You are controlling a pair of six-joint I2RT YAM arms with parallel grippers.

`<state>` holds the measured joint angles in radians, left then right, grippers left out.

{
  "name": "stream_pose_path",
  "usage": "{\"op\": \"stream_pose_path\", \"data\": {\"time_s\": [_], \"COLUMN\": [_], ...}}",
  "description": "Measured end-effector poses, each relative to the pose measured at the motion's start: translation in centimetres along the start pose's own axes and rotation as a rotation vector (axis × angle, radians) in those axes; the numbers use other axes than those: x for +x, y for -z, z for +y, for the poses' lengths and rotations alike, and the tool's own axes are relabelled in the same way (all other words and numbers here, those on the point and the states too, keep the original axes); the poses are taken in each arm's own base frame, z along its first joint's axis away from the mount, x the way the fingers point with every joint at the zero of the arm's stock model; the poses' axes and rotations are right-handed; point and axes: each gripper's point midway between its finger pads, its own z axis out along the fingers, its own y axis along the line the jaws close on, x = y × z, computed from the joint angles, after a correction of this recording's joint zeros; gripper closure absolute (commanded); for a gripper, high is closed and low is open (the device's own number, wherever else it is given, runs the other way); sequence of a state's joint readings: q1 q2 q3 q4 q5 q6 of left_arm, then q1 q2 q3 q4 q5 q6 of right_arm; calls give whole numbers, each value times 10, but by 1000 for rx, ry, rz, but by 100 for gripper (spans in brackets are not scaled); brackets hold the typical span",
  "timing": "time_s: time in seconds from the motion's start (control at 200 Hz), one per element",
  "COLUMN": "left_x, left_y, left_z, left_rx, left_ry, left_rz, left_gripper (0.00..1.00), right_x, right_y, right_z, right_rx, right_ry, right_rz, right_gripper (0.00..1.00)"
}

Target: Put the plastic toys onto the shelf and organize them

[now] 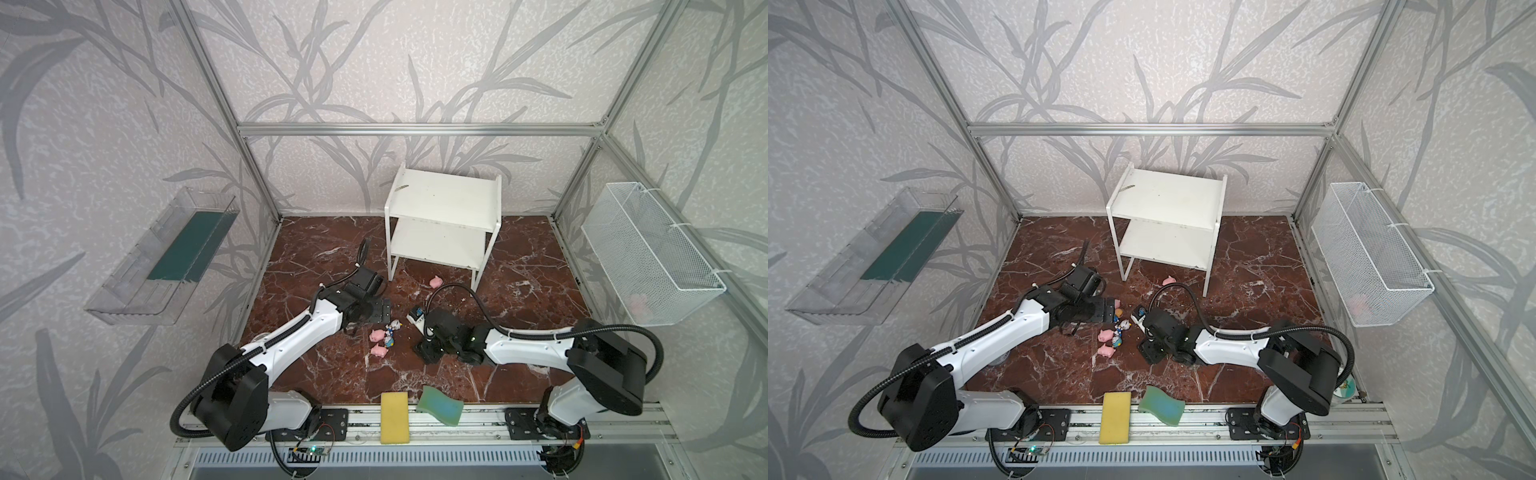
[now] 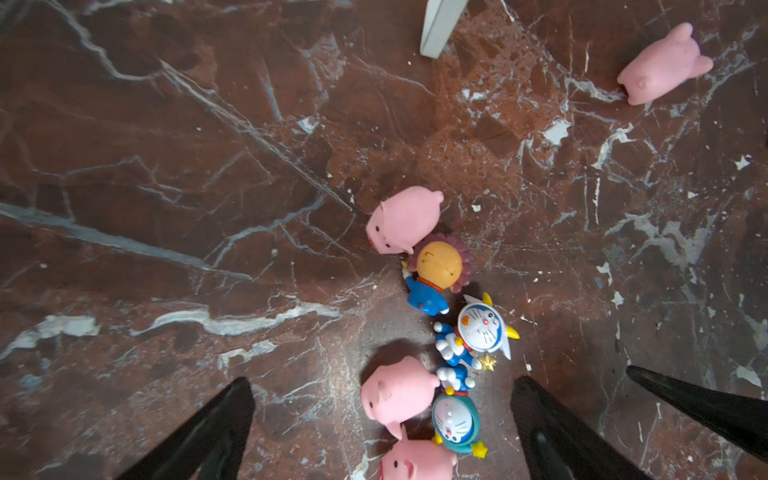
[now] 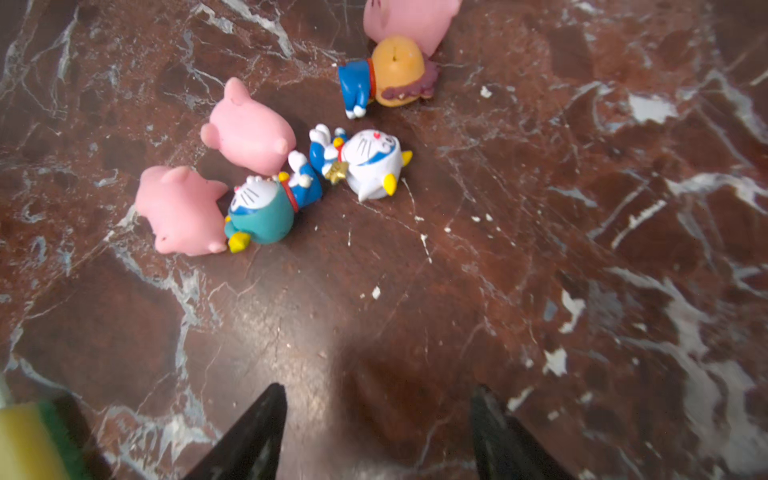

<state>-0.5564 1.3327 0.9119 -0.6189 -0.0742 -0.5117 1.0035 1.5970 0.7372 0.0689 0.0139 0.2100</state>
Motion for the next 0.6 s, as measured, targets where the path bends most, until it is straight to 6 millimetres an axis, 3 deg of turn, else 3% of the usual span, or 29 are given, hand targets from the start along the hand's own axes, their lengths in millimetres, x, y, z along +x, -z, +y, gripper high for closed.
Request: {"op": "stream_pose_path", "data": {"time_s": [0.3,0.6], "left_x": [-8,-12], "left_y": [12,14], "left_z": [23,34], "left_rx": [-99,-124], "left_ry": [-13,-5], "left_rz": [-53,-61], "left_gripper": [1,1], "right_x": [-23,-43], "right_y": [-38,-52], "right_z": [-6,-35], "right_rx": [13,54], "right_ry": [-27,-82], "right_rz": [-22,-60], "right_gripper": [41,42]}}
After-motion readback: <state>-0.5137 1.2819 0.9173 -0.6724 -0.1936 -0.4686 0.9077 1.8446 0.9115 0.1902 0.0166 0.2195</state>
